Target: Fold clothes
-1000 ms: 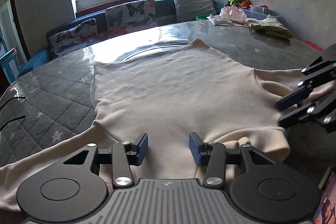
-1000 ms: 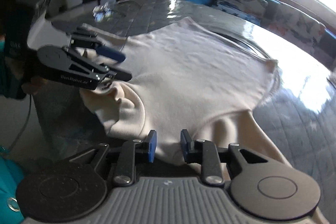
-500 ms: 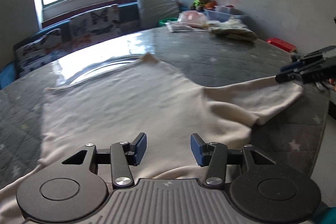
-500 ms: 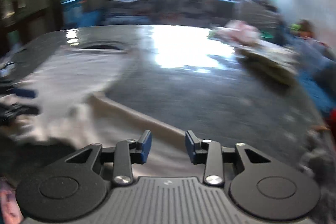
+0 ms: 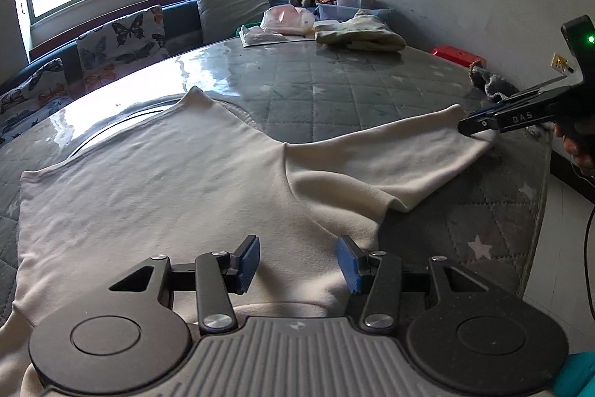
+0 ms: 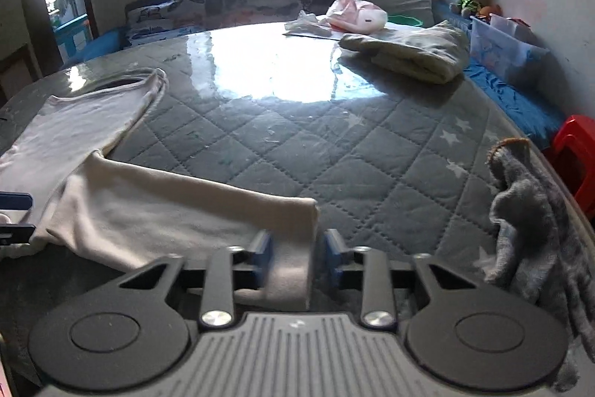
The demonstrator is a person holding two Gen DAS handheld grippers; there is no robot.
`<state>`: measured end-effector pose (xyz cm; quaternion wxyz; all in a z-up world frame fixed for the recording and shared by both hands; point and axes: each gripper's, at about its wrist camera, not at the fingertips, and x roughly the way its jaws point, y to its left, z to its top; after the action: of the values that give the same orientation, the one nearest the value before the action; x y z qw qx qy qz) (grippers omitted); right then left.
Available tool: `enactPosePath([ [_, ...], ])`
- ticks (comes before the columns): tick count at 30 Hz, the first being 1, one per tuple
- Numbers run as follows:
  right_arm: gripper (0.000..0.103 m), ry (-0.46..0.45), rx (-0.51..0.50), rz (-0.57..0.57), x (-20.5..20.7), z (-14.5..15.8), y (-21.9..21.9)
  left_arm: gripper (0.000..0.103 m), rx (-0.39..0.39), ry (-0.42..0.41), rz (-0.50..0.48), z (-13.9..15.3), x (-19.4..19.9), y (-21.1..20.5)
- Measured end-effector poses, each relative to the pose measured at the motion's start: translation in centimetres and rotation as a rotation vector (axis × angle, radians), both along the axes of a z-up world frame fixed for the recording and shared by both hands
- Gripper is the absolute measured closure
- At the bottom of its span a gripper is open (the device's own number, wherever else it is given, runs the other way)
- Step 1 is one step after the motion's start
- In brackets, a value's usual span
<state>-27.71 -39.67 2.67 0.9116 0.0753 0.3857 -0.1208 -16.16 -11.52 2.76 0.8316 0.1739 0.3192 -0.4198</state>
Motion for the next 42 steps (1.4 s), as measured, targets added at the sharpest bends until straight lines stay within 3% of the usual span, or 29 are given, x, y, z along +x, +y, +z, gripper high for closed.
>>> enactPosePath([
  [2, 0.093, 0.005, -0.01, 0.013, 0.2, 0.1, 0.4, 0.053, 0.003, -0.001, -0.006, -0.1, 0.0, -0.1],
  [7, 0.095, 0.028, -0.196, 0.056, 1.4, 0.3, 2.1, 0.053, 0.015, -0.004, -0.03, -0.3, -0.3, -0.1],
  [12, 0.095, 0.032, -0.286, 0.054, 2.2, 0.2, 1.7, 0.052, 0.015, -0.002, -0.045, -0.3, -0.1, -0.1],
  [17, 0.092, 0.033, -0.309, 0.047, 2.5, -0.3, 0.8, 0.051, 0.019, -0.004, -0.064, -0.3, -0.1, -0.2],
  [24, 0.084, -0.017, -0.27, 0.024, 2.3, 1.4, 0.5, 0.047, 0.016, -0.001, -0.05, -0.3, 0.0, -0.1],
  [27, 0.082, -0.057, -0.232, 0.071, 2.2, 2.2, 1.4, 0.047, 0.007, 0.006, -0.041, -0.2, 0.0, 0.0],
  [29, 0.072, -0.07, -0.21, 0.102, 2.5, 2.2, 2.1, 0.046, -0.003, 0.012, -0.022, -0.1, 0.0, 0.3],
  [37, 0.07, -0.007, -0.148, 0.098, 4.1, 0.5, 2.3, 0.044, -0.076, -0.006, 0.144, 1.9, 0.6, 5.2],
  [42, 0.062, -0.031, -0.157, 0.196, 4.5, 1.8, 4.4, 0.043, -0.071, -0.03, 0.32, 2.7, 1.8, 10.6],
])
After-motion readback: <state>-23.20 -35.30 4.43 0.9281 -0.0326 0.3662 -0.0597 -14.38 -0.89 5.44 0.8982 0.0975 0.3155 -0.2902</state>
